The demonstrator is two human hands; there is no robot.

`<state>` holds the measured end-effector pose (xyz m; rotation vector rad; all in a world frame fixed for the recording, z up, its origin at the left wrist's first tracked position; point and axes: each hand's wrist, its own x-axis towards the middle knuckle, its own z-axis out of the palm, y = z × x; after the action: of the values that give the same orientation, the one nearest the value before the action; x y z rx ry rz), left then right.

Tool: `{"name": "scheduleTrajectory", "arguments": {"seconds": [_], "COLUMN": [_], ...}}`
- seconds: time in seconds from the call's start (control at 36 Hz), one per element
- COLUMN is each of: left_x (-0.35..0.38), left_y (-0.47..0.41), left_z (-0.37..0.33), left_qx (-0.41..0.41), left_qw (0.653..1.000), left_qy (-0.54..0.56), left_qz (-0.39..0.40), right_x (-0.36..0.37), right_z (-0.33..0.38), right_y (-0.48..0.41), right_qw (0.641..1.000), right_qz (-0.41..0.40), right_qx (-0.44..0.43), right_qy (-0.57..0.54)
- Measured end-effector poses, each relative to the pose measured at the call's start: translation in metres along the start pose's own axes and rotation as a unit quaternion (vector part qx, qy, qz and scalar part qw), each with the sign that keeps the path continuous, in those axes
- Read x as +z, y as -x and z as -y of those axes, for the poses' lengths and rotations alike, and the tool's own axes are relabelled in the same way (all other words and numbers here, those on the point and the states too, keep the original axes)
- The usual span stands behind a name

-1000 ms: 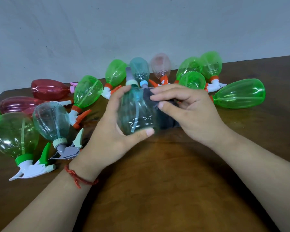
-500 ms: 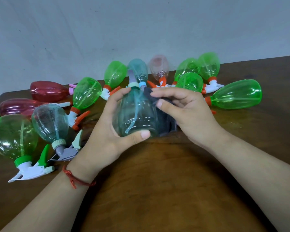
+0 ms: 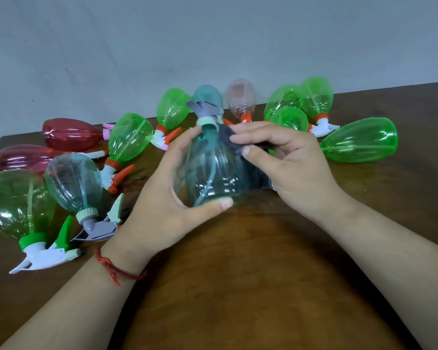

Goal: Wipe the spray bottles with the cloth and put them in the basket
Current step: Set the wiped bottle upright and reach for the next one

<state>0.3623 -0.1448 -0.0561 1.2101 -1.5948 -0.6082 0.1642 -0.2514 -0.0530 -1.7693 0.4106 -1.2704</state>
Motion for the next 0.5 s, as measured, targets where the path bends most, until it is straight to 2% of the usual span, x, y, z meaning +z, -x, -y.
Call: {"name": "scheduleTrajectory", "arguments": {"seconds": [0.25,0.39,0.5], "left_x": [-0.007,-0.008,-0.008], "left_y": [-0.007,-0.006,-0.003], "left_z": [0.011,0.010,0.007], "left_qx": [-0.037,-0.043,-0.046], "left_qw": [0.994,0.995,0.997], "left_qy": [0.018,0.017,0.035], "left_qz": [-0.098,-0.092,-0.045], "right_x": [0.007,0.008,0.008], "right_z": [0.004,0.004,-0.002], "right_y": [0.011,0.011,0.007], "right_qw": [0.987,0.988,0.997], "right_qz": [0.068,0.065,0.024], "right_qx": [-0.044,-0.046,-0.021], "right_qy": [0.137,0.130,0.074]}}
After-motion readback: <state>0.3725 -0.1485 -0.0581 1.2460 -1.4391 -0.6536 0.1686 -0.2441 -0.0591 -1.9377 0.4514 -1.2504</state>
